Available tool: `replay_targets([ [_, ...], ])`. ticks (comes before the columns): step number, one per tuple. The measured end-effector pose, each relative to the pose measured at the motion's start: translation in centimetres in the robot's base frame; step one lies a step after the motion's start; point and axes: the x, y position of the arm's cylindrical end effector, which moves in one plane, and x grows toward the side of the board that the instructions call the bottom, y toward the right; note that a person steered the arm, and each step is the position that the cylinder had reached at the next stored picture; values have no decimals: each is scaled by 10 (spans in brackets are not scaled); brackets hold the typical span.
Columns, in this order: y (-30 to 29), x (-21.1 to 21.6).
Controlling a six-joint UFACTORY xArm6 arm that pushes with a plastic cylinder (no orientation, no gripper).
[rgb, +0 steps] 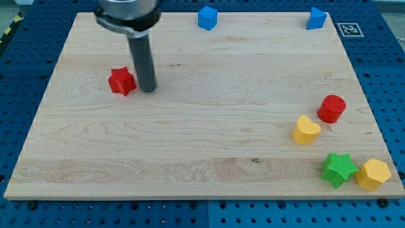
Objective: Move the red star bottom left of the green circle
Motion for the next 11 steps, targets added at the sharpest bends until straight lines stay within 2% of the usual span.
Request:
replay_targets([
  [2, -63, 4],
  [5, -40, 6],
  [7, -36, -33],
  [8, -36, -39],
  [11, -84, -39],
])
